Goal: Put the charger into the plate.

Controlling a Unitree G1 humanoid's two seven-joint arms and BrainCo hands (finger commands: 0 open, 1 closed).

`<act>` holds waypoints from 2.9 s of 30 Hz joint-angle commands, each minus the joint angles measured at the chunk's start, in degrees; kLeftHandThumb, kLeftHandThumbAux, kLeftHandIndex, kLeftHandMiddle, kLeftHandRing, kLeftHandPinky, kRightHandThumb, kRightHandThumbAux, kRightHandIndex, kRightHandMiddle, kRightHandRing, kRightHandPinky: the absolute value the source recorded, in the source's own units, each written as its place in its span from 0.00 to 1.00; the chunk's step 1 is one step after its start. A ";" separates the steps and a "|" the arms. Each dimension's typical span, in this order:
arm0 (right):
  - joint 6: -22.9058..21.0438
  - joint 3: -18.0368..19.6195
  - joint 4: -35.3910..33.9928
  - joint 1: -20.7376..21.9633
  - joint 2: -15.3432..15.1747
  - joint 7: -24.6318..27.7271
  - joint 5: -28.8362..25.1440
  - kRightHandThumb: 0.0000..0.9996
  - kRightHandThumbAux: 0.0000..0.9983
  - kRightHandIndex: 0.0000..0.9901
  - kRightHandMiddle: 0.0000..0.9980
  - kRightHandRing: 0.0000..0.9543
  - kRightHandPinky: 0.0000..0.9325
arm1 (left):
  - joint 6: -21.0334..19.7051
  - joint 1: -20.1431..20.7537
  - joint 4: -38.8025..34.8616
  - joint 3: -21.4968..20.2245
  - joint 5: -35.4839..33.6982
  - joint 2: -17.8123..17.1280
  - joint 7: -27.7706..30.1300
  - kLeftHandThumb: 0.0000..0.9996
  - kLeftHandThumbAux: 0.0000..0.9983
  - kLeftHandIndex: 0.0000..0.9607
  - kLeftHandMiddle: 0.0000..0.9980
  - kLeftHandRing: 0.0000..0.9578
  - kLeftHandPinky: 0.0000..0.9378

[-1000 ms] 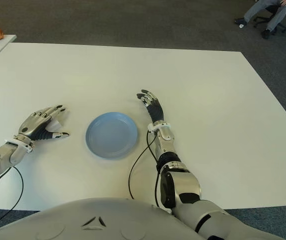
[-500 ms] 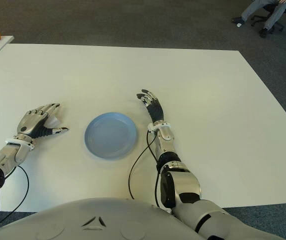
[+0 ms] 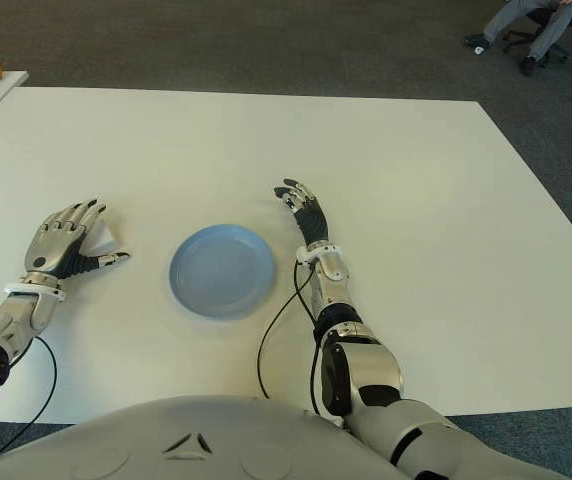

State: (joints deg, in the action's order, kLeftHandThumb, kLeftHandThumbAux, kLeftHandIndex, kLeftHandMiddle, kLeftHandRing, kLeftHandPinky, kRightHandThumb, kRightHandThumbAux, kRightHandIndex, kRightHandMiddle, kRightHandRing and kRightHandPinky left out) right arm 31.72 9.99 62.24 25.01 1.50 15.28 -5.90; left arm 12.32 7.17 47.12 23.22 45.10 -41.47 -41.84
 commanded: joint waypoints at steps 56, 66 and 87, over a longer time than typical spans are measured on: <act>-3.58 0.05 2.93 -4.17 0.20 0.46 -0.33 0.00 0.58 0.24 0.33 0.25 0.12 | -18.06 -16.12 -23.04 -8.12 -1.34 -0.28 17.77 0.34 0.42 0.06 0.22 0.31 0.40; -3.77 -0.09 2.84 -4.18 0.14 0.32 -0.15 0.00 0.57 0.24 0.33 0.25 0.12 | -16.85 -16.68 -24.20 -9.40 -2.26 -0.39 20.30 0.33 0.42 0.07 0.24 0.32 0.42; -3.86 -0.32 2.35 -4.44 0.18 0.41 -0.04 0.00 0.57 0.23 0.33 0.24 0.09 | -15.76 -16.42 -24.88 -10.50 -2.46 -1.03 24.13 0.32 0.41 0.08 0.27 0.34 0.42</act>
State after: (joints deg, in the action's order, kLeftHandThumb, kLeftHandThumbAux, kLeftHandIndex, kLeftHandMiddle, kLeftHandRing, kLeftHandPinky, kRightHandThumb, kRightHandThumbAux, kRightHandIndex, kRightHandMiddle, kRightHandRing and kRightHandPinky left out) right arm 31.70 9.86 61.96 24.83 1.42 16.08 -5.95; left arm -3.54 -7.84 20.72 11.84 42.73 -42.24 -21.03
